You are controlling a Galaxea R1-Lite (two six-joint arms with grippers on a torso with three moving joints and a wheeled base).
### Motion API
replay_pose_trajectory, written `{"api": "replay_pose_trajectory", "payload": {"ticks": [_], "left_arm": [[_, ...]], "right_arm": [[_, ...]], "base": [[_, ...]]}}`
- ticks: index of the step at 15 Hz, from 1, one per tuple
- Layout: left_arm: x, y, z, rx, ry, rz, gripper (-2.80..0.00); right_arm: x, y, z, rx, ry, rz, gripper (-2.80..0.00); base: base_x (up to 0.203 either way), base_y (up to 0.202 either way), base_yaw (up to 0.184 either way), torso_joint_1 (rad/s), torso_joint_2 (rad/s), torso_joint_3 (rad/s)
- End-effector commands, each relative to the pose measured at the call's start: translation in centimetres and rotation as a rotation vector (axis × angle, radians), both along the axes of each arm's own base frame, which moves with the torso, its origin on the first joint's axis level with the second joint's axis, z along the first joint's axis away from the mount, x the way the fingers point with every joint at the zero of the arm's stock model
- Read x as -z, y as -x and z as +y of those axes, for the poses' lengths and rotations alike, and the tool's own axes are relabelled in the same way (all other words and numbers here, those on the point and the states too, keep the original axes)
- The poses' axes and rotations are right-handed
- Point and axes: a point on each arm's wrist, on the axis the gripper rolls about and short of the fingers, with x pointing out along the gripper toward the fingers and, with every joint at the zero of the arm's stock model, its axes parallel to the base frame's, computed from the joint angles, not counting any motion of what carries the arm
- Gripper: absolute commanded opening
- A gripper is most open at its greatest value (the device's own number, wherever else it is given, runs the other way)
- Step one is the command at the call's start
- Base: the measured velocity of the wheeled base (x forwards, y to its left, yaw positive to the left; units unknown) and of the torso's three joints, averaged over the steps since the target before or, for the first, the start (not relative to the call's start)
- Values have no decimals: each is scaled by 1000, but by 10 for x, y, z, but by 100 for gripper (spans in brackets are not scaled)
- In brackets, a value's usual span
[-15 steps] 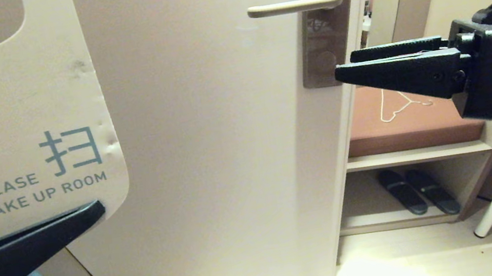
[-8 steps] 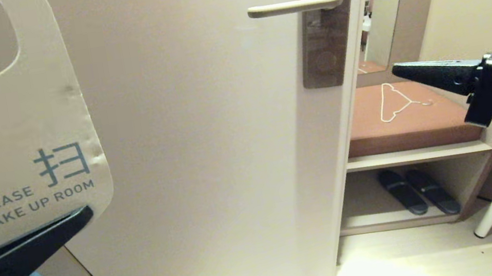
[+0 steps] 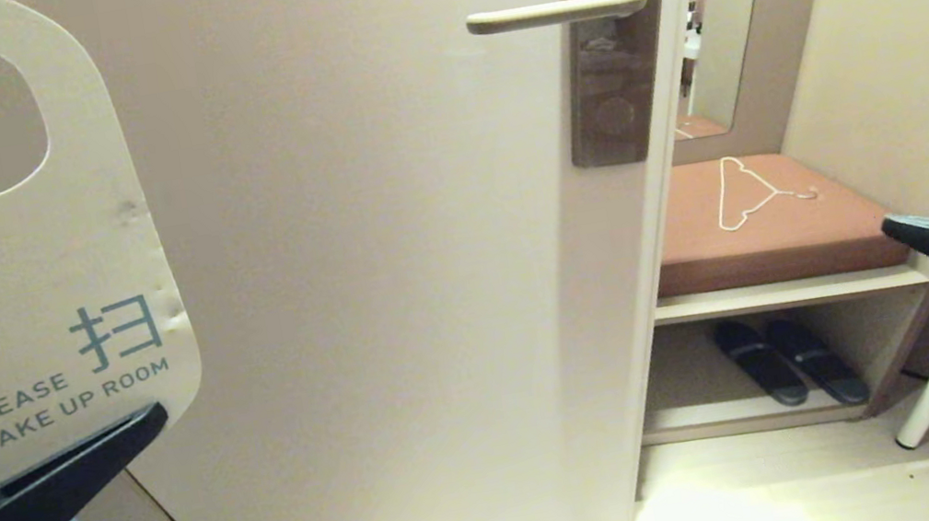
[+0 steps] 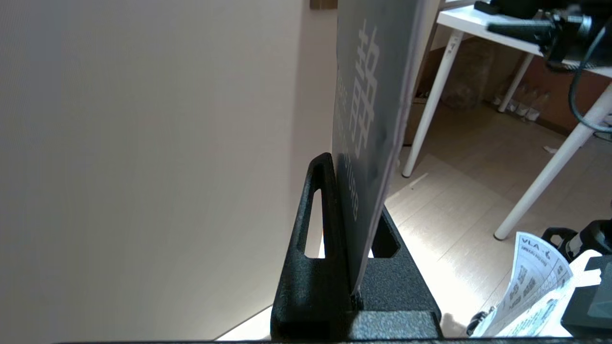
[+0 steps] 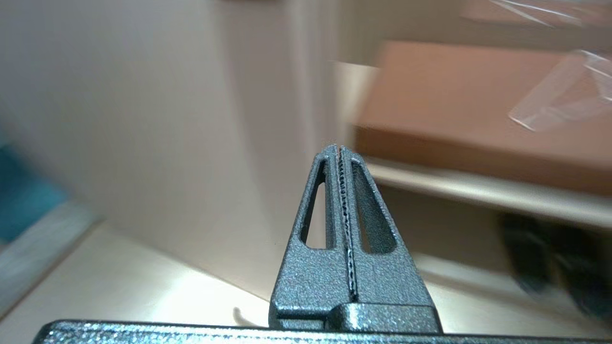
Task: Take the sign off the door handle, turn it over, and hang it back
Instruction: Hang the sign back with the other side facing out
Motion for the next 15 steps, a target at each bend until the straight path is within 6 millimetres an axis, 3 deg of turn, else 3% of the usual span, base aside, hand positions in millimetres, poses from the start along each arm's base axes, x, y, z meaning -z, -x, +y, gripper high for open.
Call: {"api": "replay_pose_trajectory", "payload": {"ticks": [1, 8, 15], "left_arm": [[1, 1, 0, 1, 0, 2, -280], [2, 4, 3, -34, 8, -3, -280], [1, 6, 4, -36, 12, -11, -280]], "right_arm": [[20, 27, -12, 64, -1, 0, -280], [70, 90, -25, 182, -2, -12, -280], [109, 149, -21, 118, 26, 28, -280]], "base": [[0, 0, 0, 0, 0, 0], [0, 0, 0, 0, 0, 0], [0, 0, 0, 0, 0, 0]]}}
